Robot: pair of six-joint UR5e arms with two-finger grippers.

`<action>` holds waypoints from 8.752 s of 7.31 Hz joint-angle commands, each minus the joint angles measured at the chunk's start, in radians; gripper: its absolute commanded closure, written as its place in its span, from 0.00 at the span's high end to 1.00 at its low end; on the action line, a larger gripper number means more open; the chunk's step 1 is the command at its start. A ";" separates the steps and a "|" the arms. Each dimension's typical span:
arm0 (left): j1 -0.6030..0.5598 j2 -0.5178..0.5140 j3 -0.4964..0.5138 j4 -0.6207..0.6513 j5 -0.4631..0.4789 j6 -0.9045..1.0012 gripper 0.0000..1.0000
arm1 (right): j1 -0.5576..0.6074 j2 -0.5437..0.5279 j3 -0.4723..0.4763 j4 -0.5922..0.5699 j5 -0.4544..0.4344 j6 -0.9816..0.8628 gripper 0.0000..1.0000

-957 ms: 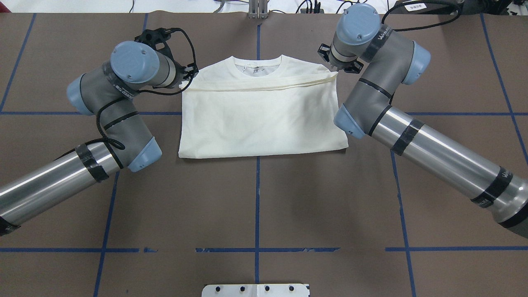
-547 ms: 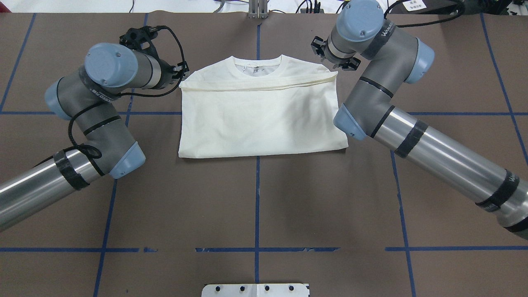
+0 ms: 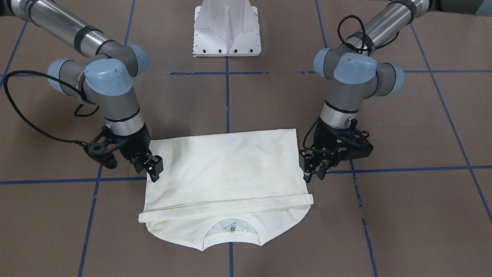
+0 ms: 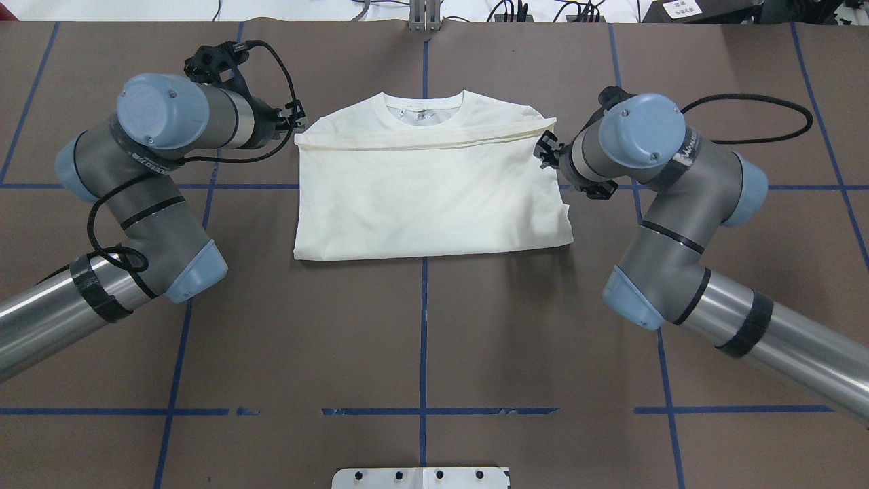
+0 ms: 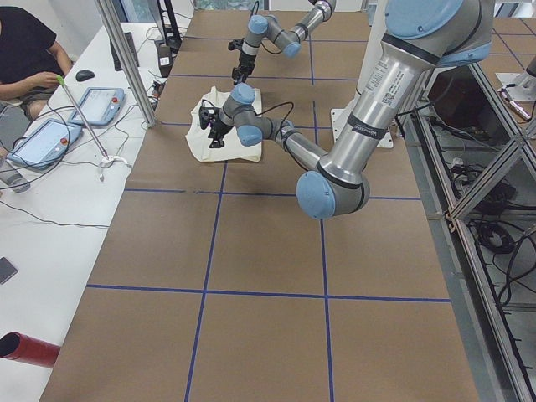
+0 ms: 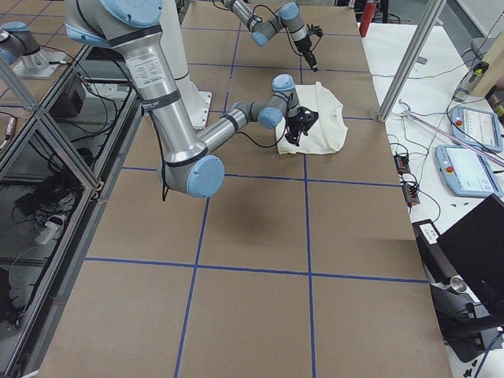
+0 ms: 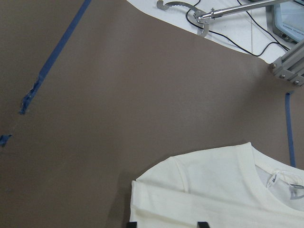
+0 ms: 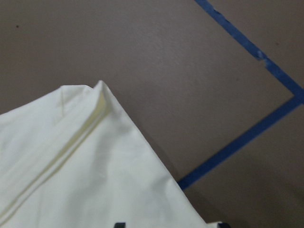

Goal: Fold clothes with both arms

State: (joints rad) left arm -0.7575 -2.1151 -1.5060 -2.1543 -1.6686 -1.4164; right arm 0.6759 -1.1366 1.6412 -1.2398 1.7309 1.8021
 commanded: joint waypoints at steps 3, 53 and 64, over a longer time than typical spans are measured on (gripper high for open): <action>0.003 -0.002 0.000 0.007 0.003 0.001 0.53 | -0.070 -0.088 0.040 0.000 -0.005 0.138 0.76; -0.054 -0.385 0.444 -0.179 -0.112 -0.001 0.57 | -0.157 -0.191 0.386 -0.016 0.108 -0.044 1.00; -0.026 0.078 -0.161 -0.096 -0.284 -0.001 0.58 | -0.266 0.328 -0.060 -0.576 0.078 -0.653 1.00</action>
State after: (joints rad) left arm -0.7844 -2.0375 -1.6685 -2.2504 -1.9527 -1.4174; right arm 0.4139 -0.8161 1.5937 -1.7683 1.8166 1.2021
